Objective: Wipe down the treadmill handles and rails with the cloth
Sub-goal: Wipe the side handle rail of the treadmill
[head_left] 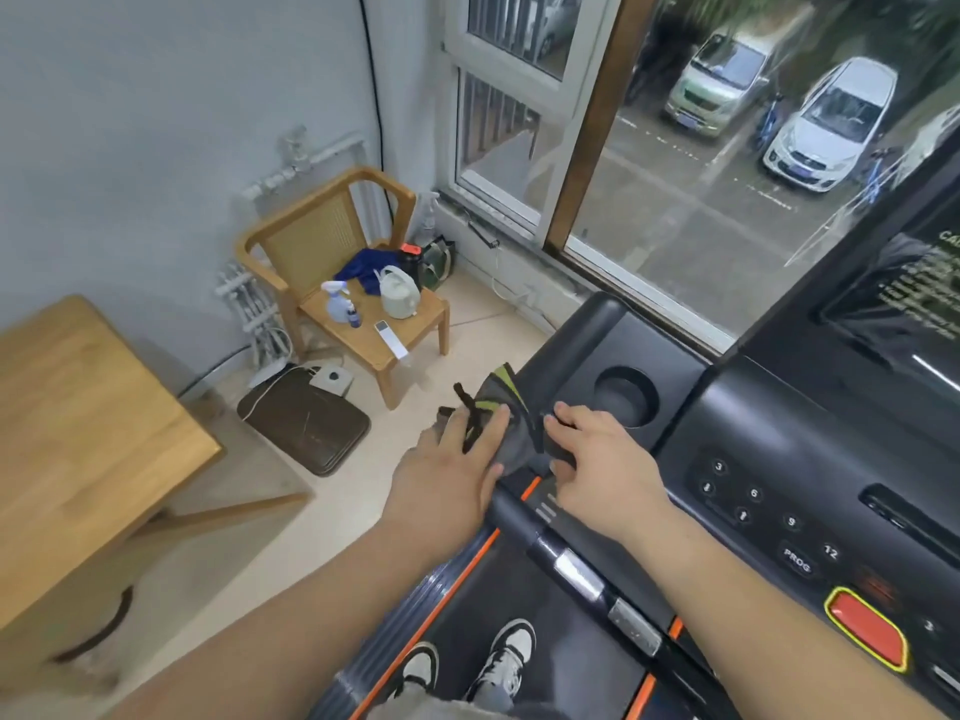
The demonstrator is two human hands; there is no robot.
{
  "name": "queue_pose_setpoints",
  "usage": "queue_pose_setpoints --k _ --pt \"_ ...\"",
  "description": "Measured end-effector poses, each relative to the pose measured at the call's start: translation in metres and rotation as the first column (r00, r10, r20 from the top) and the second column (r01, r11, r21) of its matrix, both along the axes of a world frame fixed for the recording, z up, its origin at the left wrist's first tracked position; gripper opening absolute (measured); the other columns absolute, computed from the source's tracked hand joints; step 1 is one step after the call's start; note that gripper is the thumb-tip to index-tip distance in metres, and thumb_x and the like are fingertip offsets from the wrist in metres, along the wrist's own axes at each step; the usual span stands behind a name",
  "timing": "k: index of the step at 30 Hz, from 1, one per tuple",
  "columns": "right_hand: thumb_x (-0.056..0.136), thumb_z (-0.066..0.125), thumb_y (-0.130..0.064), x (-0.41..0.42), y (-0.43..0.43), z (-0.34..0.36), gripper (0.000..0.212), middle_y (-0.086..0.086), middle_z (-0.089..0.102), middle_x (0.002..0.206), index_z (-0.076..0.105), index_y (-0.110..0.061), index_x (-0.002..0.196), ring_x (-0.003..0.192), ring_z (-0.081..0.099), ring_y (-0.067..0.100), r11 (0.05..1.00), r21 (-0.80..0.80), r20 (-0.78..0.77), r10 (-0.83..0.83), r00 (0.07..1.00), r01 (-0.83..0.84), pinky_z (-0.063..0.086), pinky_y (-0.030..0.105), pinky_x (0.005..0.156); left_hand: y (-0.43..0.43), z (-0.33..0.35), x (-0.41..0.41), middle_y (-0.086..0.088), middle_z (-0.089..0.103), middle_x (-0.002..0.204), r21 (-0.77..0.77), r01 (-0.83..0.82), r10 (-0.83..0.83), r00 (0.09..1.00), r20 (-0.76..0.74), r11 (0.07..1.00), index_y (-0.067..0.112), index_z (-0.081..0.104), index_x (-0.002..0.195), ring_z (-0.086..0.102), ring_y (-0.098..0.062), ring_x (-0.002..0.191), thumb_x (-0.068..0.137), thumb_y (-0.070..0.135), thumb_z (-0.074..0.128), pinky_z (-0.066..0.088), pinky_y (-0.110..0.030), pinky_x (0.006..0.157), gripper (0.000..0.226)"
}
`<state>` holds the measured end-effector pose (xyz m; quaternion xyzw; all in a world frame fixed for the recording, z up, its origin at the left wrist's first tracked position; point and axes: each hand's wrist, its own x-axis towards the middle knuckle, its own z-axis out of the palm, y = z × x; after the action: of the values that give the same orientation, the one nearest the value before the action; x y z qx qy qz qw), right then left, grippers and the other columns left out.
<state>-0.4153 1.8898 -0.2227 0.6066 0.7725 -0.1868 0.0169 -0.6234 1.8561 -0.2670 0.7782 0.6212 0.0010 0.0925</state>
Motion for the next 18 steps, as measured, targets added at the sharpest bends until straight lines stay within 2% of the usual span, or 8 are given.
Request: queue_pose_setpoints --k 3,5,8,10,11,14,16,18 --pt "0.097 0.055 -0.022 0.000 0.002 0.000 0.055 -0.018 0.034 0.160 0.048 -0.033 0.150 0.145 0.028 0.012 1.000 -0.011 0.005 -0.018 1.000 0.018 0.050 0.040 0.102 -0.050 -0.008 -0.033 -0.015 0.050 0.145 0.097 0.064 -0.065 0.998 0.012 0.993 0.035 0.023 0.162 0.056 -0.033 0.106 0.102 0.048 0.044 0.057 -0.044 0.079 0.065" --pt "0.097 0.055 -0.023 -0.002 0.001 0.000 0.055 -0.017 0.034 0.160 0.047 -0.033 0.150 0.144 0.028 0.012 1.000 -0.007 0.014 -0.027 1.000 0.027 0.051 0.040 0.101 -0.048 -0.011 -0.042 -0.014 0.050 0.142 0.093 0.075 -0.077 0.997 0.015 0.993 0.036 0.019 0.163 0.056 -0.032 0.104 0.103 0.051 0.039 0.057 -0.042 0.075 0.065" --pt "0.096 0.055 -0.025 -0.007 -0.003 0.001 0.055 -0.016 0.035 0.160 0.048 -0.032 0.150 0.143 0.029 0.012 0.999 0.001 0.019 -0.048 0.999 0.048 0.050 0.039 0.101 -0.006 -0.005 -0.020 -0.014 0.039 0.149 -0.050 -0.016 0.021 0.996 0.092 0.999 0.037 -0.003 0.164 0.055 -0.036 0.113 0.107 0.054 0.025 0.054 -0.045 0.085 0.065" --pt "0.097 0.056 -0.026 -0.010 -0.005 0.002 0.055 -0.015 0.034 0.161 0.047 -0.031 0.151 0.145 0.028 0.012 0.997 -0.002 0.000 -0.074 0.997 0.074 0.045 0.038 0.108 0.014 0.002 -0.004 -0.013 0.036 0.152 -0.174 -0.106 0.132 0.980 0.147 0.979 0.036 -0.006 0.163 0.054 -0.039 0.119 0.108 0.052 0.023 0.050 -0.047 0.092 0.064" --pt "0.097 0.056 -0.026 -0.012 -0.007 0.003 0.056 -0.014 0.033 0.162 0.045 -0.030 0.153 0.147 0.026 0.012 0.996 -0.008 -0.012 -0.089 0.996 0.089 0.042 0.038 0.112 0.012 0.005 -0.001 -0.011 0.036 0.153 -0.171 -0.127 0.151 0.979 0.137 0.977 0.036 -0.004 0.163 0.053 -0.038 0.119 0.109 0.051 0.023 0.050 -0.047 0.092 0.062" --pt "0.098 0.057 -0.024 -0.020 -0.015 0.007 0.057 -0.010 0.033 0.163 0.044 -0.026 0.154 0.151 0.024 0.013 0.990 -0.022 -0.071 -0.140 0.988 0.139 0.036 0.037 0.117 -0.041 0.002 -0.015 -0.010 0.033 0.160 0.000 -0.027 0.027 0.999 0.032 1.000 0.035 0.011 0.161 0.049 -0.039 0.125 0.108 0.048 0.025 0.048 -0.049 0.097 0.057" --pt "0.097 0.059 -0.022 -0.030 -0.022 0.008 0.058 -0.009 0.035 0.161 0.045 -0.025 0.153 0.150 0.024 0.012 0.993 0.013 -0.097 -0.116 0.988 0.118 0.036 0.035 0.117 -0.089 -0.001 -0.042 -0.009 0.027 0.167 0.019 0.049 -0.049 0.999 0.018 0.999 0.033 0.034 0.155 0.040 -0.041 0.137 0.107 0.050 0.023 0.041 -0.052 0.106 0.051" --pt "0.096 0.060 -0.020 -0.044 -0.027 0.006 0.060 -0.008 0.035 0.162 0.044 -0.024 0.154 0.151 0.023 0.012 0.996 0.001 -0.121 -0.083 0.989 0.084 0.033 0.034 0.119 -0.116 -0.003 -0.069 -0.008 0.030 0.167 0.007 0.098 -0.098 0.994 0.038 0.995 0.032 0.052 0.138 0.038 -0.039 0.144 0.108 0.050 0.020 0.039 -0.052 0.110 0.047"
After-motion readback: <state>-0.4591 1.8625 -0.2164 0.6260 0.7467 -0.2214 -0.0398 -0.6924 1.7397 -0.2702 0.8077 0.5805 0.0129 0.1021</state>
